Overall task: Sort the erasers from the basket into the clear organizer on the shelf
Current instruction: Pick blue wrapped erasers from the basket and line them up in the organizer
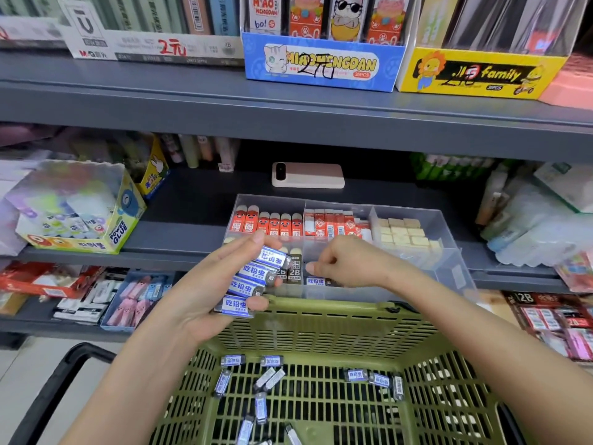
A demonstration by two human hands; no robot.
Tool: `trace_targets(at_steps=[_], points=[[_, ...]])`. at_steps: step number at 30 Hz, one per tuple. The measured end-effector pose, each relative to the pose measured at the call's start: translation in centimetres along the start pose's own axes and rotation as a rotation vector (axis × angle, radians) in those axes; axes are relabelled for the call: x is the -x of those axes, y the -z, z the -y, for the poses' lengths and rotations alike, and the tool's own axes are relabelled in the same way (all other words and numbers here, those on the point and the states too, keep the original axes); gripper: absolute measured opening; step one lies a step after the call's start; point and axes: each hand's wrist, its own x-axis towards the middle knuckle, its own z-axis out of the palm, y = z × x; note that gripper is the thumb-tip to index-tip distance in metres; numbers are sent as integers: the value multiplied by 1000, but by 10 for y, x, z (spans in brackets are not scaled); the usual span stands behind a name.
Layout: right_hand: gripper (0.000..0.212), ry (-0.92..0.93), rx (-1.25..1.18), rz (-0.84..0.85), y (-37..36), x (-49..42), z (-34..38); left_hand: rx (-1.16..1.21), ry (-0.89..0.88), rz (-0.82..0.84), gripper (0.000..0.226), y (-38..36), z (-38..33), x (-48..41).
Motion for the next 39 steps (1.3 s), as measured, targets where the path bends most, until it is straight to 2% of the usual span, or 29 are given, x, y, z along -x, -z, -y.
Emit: trace_targets(at_steps=[4,6,7,9,11,13,16,19,24,25,29,32,35,39], points=[[51,18,143,11,1,9,3,16,5,0,33,-4,3,-1],[49,87,118,-107,1,15,7,28,-4,8,32,-6,4,-1],[48,130,29,-202,1,20,10,33,-8,9,31,-6,4,0],[41,237,-330,-325,4,30,21,48,-17,2,31,-7,5,0],[18,323,-614,-313,5,40,32,69,-26,-8,34,-8,6,0],[2,329,-677,-267,2,46,41,90,-32,-13,34,-10,7,0],[5,281,-754,-232,2,51,46,102,-50,-21,36,-13,8,2],[4,271,-928,-250,5,55,45,54,-54,-14,47,-16,8,4],[5,259,-1244,-302,22,49,29,34,-35,10,37,-17,9,7],[4,237,-1218,-278,27,47,23,39,-39,11,34,-15,8,7],[19,61,-680,-181,25,33,-1,50,-65,19,28,-7,3,7],[21,-68,-456,-186,13,20,-8,41,-74,21,29,-4,3,7],[15,-52,-272,-255,1,10,-6,38,-65,27,30,-3,5,5],[23,-22,-74,-233,-11,2,3,40,-58,37,31,-1,7,4]])
